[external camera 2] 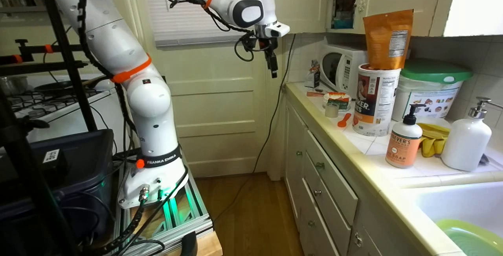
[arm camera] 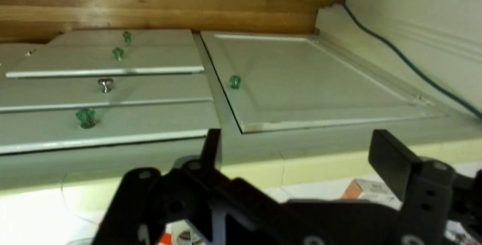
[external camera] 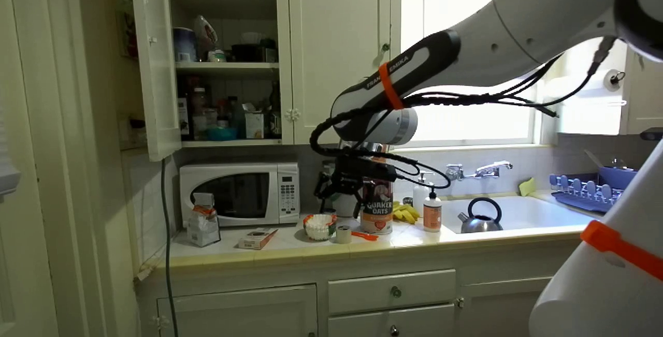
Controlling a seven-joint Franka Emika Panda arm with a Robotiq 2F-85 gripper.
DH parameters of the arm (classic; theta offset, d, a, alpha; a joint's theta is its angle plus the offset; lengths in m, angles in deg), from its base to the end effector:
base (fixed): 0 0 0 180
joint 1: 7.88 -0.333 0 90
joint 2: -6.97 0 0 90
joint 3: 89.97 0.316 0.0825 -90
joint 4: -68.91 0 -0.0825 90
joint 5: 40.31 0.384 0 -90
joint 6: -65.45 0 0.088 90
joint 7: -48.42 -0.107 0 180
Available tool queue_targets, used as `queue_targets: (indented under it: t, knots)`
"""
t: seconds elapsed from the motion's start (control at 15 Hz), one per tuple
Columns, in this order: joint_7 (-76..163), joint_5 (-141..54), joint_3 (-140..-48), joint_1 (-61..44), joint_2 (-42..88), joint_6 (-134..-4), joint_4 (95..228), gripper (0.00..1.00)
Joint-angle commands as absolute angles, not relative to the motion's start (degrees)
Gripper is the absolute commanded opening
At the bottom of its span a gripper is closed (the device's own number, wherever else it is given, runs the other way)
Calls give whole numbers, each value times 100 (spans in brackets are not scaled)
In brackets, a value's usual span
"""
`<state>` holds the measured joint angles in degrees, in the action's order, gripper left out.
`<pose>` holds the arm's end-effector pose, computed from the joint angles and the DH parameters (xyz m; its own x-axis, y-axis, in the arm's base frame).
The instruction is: Move the tape to the back of the counter
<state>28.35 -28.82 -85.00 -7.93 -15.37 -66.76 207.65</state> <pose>0.4488 0.0454 0.4804 0.9020 -0.3839 0.1973 -0.3388 -0.9130 -0.2275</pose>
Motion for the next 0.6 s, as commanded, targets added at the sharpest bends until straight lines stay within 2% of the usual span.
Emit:
queue_targets:
  t: [0.0,0.53]
  knots:
    - [2212,-3398,-8388,-452,-636,-7396,20030,100]
    - [1799,-4015,-8961,-111,602,-8014,19169,100]
